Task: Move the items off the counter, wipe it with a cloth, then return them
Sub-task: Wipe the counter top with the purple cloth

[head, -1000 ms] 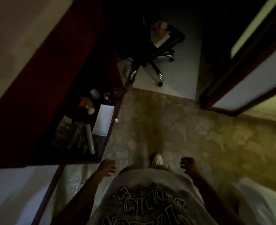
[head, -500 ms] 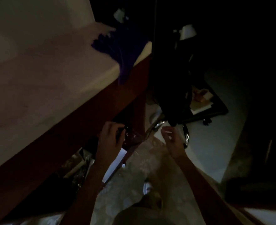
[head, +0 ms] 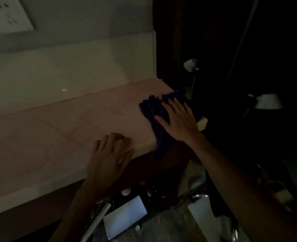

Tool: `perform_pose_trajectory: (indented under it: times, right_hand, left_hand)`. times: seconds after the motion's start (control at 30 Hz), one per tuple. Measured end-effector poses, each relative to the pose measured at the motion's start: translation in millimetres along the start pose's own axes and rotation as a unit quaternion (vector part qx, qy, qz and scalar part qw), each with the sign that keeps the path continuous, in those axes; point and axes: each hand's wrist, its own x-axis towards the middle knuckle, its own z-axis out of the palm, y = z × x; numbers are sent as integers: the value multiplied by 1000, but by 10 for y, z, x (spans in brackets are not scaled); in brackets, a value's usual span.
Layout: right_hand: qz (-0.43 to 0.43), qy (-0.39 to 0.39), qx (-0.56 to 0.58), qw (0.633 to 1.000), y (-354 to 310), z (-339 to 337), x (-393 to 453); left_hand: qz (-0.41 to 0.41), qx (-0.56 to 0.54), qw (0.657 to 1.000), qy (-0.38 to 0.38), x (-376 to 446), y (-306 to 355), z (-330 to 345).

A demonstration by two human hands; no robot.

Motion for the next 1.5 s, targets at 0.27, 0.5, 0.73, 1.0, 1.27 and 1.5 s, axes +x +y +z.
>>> perform_pose_trajectory:
  times: [0.27, 0.5, 0.73, 1.0, 1.27, 1.5]
  right_hand:
    - [-97, -50, -34, 993, 158, -35, 72]
    - [-134, -87, -6, 987, 169, 74, 575]
    - [-129, -123, -1, 984, -226, 416, 1952]
    - [-127, -127, 9, 984, -273, 350, 1578]
    - [-221, -105, 8, 970, -97, -72, -238]
    - [-195, -146, 3, 970, -597, 107, 492]
  left_hand:
    - [-27, 65, 994, -80, 150, -39, -123]
    - [-37, 89, 985, -141, 278, -59, -102]
    - [-59, 76, 984, -151, 285, -127, -86]
    - [-75, 59, 984, -151, 269, -97, -120]
    - [-71, 70, 989, -108, 4, -254, -300]
    - [-144, 77, 982, -90, -325, -851, -474]
